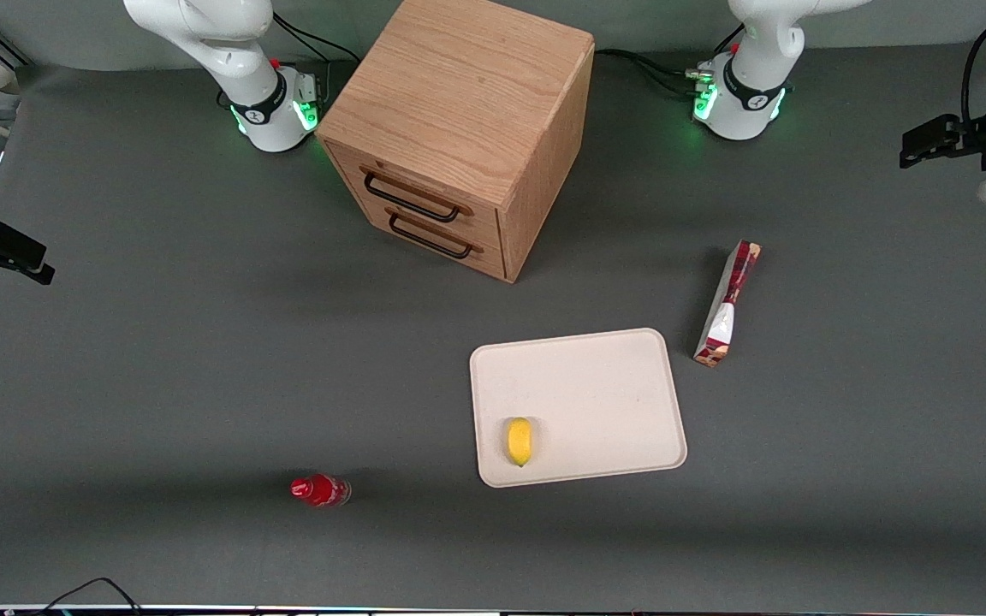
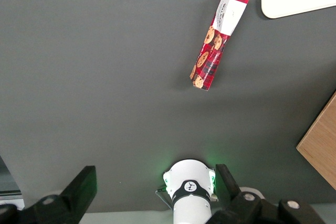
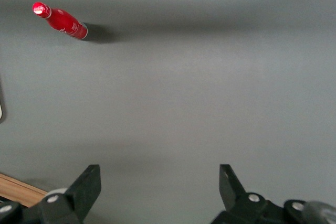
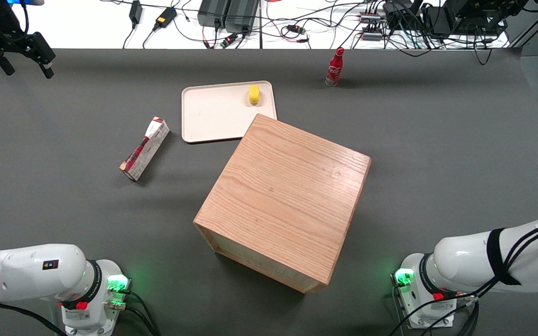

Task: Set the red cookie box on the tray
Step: 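Move the left gripper down over the red cookie box and grasp it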

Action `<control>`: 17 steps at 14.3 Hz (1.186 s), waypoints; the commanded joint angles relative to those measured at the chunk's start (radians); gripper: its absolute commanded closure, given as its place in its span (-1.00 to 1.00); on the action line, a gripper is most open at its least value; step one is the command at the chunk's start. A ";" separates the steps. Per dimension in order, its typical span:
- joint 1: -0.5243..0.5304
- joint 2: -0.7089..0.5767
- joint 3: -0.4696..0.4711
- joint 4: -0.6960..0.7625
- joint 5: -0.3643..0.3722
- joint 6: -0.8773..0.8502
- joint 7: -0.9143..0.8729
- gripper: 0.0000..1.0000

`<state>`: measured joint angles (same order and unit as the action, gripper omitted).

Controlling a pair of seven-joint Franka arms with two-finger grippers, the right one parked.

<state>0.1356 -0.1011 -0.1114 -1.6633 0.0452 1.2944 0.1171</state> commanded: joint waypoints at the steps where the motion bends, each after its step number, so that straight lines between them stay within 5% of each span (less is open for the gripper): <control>1: -0.010 0.014 0.003 0.031 0.009 -0.015 -0.013 -1.00; 6: -0.011 0.043 -0.007 0.065 -0.028 0.003 -0.025 -1.00; 11: -0.011 0.165 -0.161 0.039 -0.080 0.075 -0.137 -1.00; 17: -0.011 0.262 -0.250 -0.266 -0.088 0.463 -0.123 -1.00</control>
<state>0.1237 0.1792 -0.3461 -1.8050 -0.0291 1.6376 -0.0075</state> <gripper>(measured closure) 0.000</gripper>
